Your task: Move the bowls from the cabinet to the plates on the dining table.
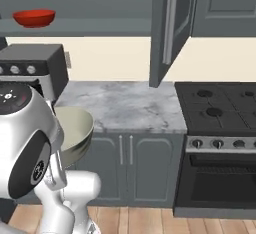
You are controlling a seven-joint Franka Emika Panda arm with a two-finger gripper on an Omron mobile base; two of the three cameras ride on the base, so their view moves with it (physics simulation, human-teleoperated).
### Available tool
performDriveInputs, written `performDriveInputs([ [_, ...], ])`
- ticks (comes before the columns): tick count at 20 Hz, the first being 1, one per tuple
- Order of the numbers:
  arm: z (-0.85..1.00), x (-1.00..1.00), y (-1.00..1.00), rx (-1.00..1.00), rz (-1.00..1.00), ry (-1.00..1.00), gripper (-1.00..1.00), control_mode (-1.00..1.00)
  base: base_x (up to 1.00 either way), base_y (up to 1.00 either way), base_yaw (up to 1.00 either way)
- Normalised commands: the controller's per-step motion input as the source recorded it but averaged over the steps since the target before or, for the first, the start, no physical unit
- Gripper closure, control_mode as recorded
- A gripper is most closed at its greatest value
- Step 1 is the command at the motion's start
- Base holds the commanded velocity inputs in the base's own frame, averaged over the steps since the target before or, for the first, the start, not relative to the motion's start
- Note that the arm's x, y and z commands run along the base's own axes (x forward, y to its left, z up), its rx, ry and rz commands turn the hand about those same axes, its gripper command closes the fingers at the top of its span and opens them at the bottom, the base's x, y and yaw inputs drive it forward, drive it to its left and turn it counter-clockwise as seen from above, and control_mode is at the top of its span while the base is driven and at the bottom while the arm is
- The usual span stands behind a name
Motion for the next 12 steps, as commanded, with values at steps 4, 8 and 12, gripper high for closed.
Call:
performDriveInputs([
  [4,0.0,0.0,0.0,0.0,0.0,0.0,1.0,1.0,0.0,-0.12,-0.39],
  [8,0.0,0.0,0.0,0.0,0.0,0.0,1.0,1.0,0.0,-0.12,-0.4],
  [12,0.0,0.0,0.0,0.0,0.0,0.0,1.0,1.0,0.0,-0.13,-0.41],
])
